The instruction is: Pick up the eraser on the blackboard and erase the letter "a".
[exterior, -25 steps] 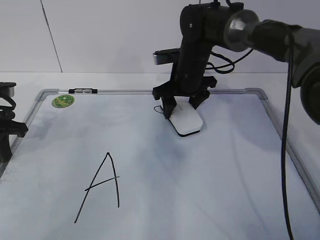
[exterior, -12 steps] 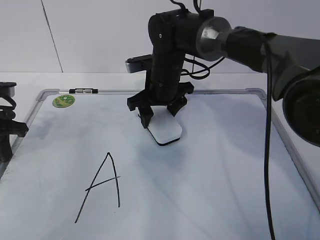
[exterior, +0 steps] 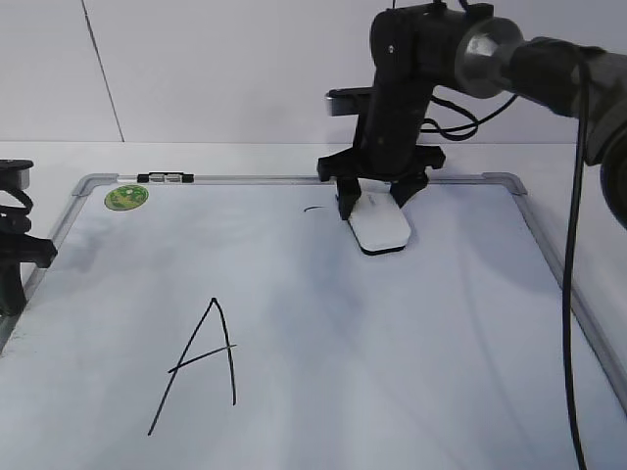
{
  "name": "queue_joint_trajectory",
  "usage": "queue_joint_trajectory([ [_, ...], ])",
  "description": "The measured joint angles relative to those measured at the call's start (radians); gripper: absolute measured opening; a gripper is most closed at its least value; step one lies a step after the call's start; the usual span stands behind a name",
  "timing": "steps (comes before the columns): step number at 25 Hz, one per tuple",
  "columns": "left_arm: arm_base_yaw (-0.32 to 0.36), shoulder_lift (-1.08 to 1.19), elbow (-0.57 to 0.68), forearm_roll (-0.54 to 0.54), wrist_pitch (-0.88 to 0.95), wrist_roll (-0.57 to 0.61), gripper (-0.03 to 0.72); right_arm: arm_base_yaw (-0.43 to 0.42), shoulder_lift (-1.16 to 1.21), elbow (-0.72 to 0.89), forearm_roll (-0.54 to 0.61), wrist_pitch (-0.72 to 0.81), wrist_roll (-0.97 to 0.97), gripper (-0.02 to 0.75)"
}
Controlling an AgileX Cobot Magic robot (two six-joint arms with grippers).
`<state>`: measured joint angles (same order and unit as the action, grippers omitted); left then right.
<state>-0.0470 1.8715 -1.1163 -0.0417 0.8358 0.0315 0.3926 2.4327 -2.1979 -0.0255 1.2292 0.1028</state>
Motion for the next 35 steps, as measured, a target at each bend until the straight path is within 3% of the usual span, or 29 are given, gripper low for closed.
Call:
queue_joint_trajectory([
  [7, 0.000, 0.000, 0.000, -0.002, 0.000, 0.000, 0.020, -0.023, 0.000, 0.000, 0.002, -0.001, -0.003, 0.533],
  [13, 0.000, 0.000, 0.000, 0.000, 0.000, 0.000, 0.020, 0.036, 0.016, -0.024, -0.020, -0.001, -0.027, 0.533],
  [26, 0.000, 0.000, 0.000, 0.002, 0.002, 0.000, 0.019, 0.196, 0.159, -0.285, 0.068, 0.001, -0.111, 0.533],
  [35, 0.000, 0.000, 0.000, 0.000, 0.000, 0.000, 0.019, 0.134, 0.161, -0.289, 0.076, -0.005, -0.103, 0.533],
])
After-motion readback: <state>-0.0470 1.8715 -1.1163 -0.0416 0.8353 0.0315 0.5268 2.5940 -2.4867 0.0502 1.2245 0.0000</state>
